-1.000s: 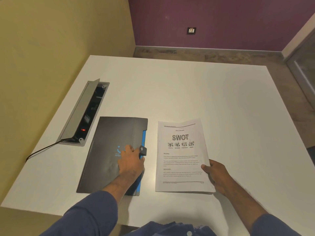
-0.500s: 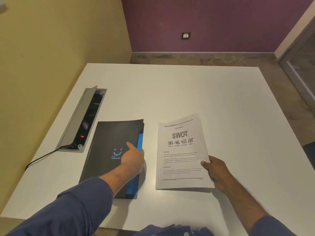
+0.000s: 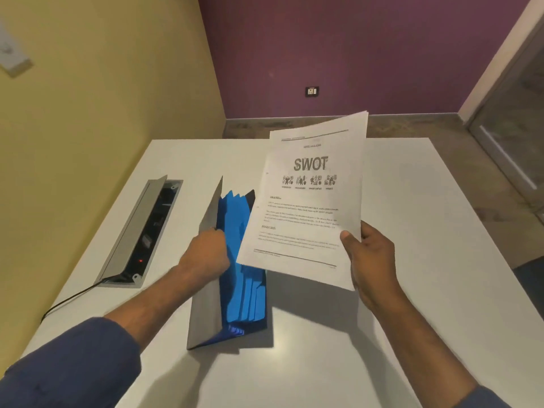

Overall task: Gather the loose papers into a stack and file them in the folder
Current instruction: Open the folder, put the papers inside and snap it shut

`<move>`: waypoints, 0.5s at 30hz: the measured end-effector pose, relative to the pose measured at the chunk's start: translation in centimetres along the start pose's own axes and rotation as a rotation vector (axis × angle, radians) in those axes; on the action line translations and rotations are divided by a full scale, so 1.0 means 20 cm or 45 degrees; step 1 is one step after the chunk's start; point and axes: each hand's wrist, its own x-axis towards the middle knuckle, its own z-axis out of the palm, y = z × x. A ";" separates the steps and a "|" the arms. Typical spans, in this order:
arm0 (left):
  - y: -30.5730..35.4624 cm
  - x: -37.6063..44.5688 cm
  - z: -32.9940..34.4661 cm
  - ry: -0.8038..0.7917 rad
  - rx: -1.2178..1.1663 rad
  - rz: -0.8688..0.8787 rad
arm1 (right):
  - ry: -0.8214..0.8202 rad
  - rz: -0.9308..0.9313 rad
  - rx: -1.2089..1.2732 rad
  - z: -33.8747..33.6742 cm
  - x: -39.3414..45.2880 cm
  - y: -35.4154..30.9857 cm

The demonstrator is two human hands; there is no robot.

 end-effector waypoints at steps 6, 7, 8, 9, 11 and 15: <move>0.08 -0.03 -0.12 -0.037 -0.318 0.062 | 0.012 -0.381 -0.212 0.18 -0.07 -0.23; 0.10 -0.04 -0.12 -0.045 -0.363 0.062 | 0.010 -0.435 -0.286 0.20 -0.09 -0.25; 0.12 -0.04 -0.11 -0.053 -0.397 0.063 | 0.000 -0.478 -0.356 0.22 -0.11 -0.27; 0.13 -0.04 -0.10 -0.059 -0.416 0.064 | -0.019 -0.517 -0.422 0.23 -0.12 -0.28; 0.15 -0.05 -0.08 -0.063 -0.443 0.065 | -0.071 -0.579 -0.549 0.24 -0.15 -0.29; 0.18 -0.04 -0.04 -0.027 -0.483 0.060 | -0.144 -0.546 -0.790 0.25 -0.23 -0.26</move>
